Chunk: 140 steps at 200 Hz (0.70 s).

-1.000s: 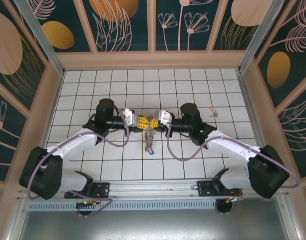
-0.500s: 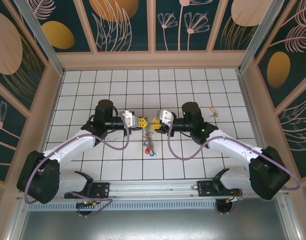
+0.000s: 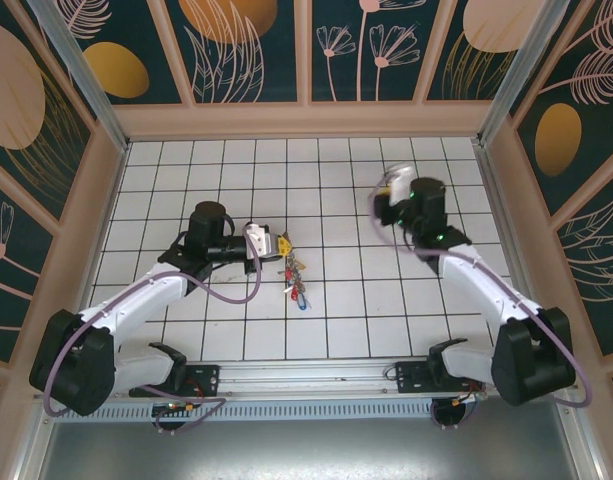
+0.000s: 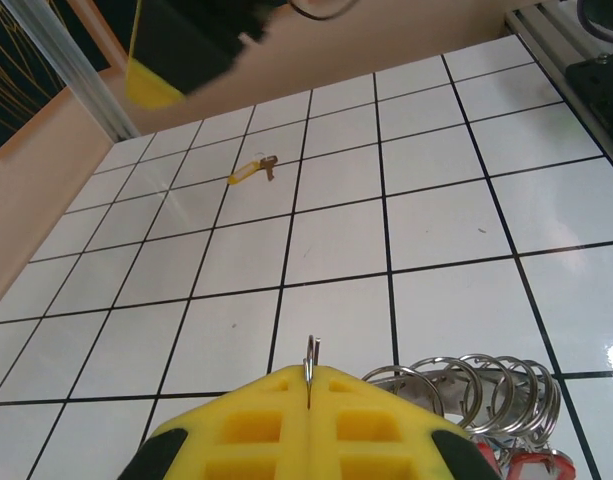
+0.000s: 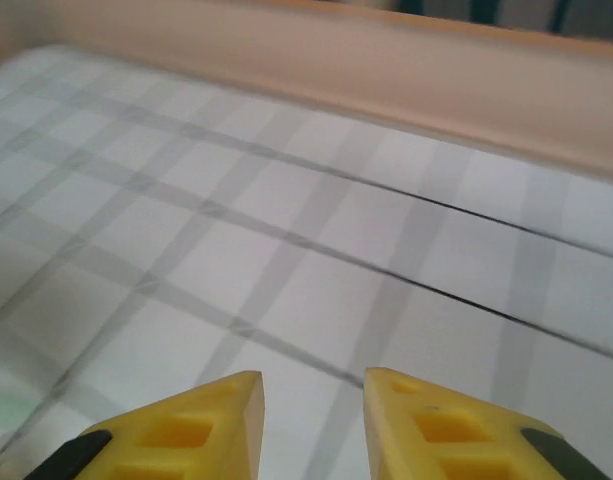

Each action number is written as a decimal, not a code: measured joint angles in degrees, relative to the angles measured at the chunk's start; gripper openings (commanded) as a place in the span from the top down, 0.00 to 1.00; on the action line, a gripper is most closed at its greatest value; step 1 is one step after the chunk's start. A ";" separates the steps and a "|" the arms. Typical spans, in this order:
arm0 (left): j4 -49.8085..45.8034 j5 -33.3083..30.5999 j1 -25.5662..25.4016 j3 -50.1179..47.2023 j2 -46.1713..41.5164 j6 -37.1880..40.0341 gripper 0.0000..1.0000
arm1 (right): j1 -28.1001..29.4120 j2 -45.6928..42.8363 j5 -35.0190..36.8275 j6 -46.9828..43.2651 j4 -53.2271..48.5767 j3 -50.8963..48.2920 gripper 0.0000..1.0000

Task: Put the keys on the keyring

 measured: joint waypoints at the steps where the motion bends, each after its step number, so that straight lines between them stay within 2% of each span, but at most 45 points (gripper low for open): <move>1: -0.02 0.00 0.00 0.00 -0.02 0.02 1.00 | -0.42 0.17 0.37 0.48 -0.20 0.20 0.65; 14: -0.70 -0.02 0.00 0.04 -0.24 0.35 1.00 | -8.07 3.19 3.96 7.76 -3.43 3.39 0.63; 29: -1.27 -0.02 0.00 0.04 -0.24 0.57 1.00 | -16.98 6.49 4.92 14.99 -6.60 5.18 0.63; 52: -1.88 -0.02 0.00 0.07 -0.26 0.76 1.00 | -25.64 13.75 5.75 22.97 -13.86 9.29 0.63; 87: -2.45 -0.39 0.00 0.07 -0.26 0.74 1.00 | -26.69 24.90 4.90 26.51 -18.82 14.99 0.62; 116: -2.80 -0.92 0.00 0.07 -0.28 0.74 1.00 | -26.53 31.43 0.33 24.44 -19.58 17.77 0.62; 140: -3.37 -1.31 0.00 0.07 -0.52 0.74 1.00 | -26.08 34.88 -2.27 21.59 -20.81 19.28 0.67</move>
